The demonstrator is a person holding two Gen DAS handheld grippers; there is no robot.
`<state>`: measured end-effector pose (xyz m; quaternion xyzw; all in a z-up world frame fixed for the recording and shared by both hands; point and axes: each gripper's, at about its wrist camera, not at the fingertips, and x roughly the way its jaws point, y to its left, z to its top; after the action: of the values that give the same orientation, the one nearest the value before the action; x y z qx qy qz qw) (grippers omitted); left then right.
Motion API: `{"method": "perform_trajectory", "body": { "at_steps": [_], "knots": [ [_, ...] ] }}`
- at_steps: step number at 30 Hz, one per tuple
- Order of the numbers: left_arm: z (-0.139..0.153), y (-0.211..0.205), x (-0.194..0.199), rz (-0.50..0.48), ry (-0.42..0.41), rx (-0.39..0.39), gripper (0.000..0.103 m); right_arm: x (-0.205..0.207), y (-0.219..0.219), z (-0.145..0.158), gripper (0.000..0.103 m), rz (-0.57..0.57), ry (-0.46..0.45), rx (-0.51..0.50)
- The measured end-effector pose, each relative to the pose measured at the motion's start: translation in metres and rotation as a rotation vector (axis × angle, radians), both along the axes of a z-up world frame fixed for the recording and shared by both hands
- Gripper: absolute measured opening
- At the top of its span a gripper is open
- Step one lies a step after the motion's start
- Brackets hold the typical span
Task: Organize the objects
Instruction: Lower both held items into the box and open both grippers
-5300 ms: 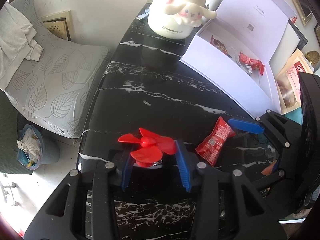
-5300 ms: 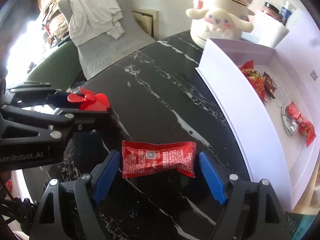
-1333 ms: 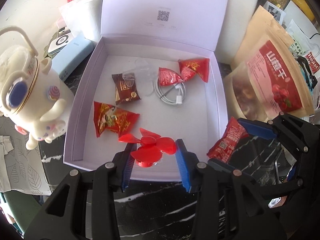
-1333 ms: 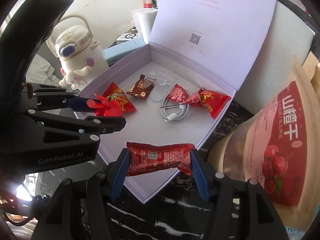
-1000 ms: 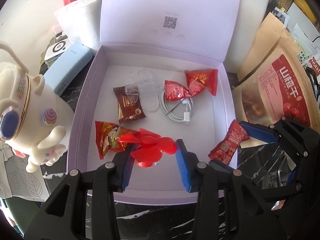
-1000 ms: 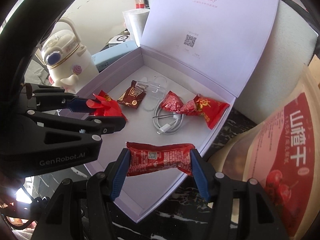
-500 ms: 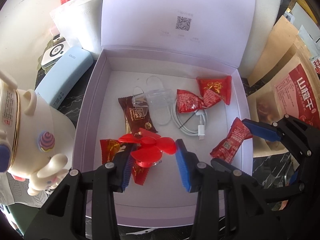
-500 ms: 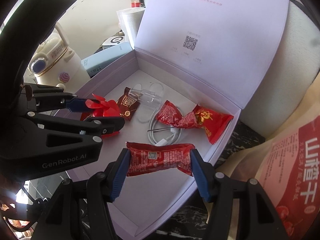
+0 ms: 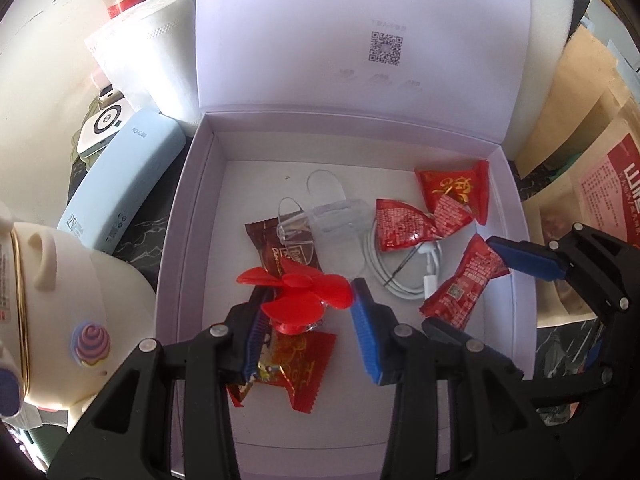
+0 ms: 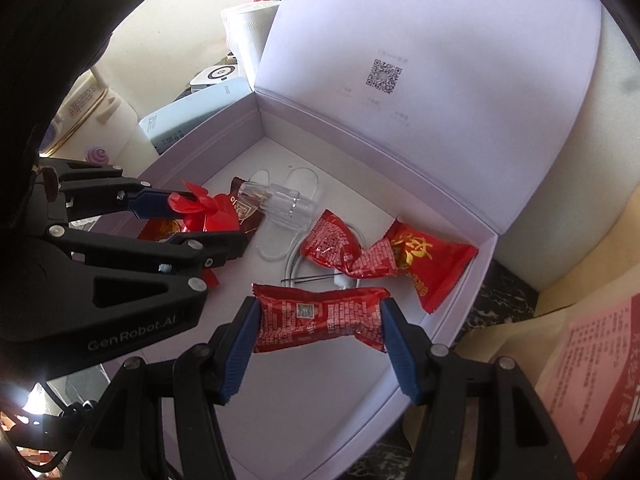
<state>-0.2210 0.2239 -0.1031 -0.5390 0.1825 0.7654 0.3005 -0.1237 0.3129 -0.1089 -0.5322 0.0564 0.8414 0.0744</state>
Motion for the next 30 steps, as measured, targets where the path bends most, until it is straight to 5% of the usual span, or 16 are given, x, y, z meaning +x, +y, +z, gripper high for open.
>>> {"method": "perform_trajectory", "body": {
  "at_steps": [30],
  "knots": [
    [-0.007,0.004,0.000,0.018,-0.024,-0.051,0.039,0.001,0.006,0.001,0.063,-0.008,-0.012,0.014]
  ]
}}
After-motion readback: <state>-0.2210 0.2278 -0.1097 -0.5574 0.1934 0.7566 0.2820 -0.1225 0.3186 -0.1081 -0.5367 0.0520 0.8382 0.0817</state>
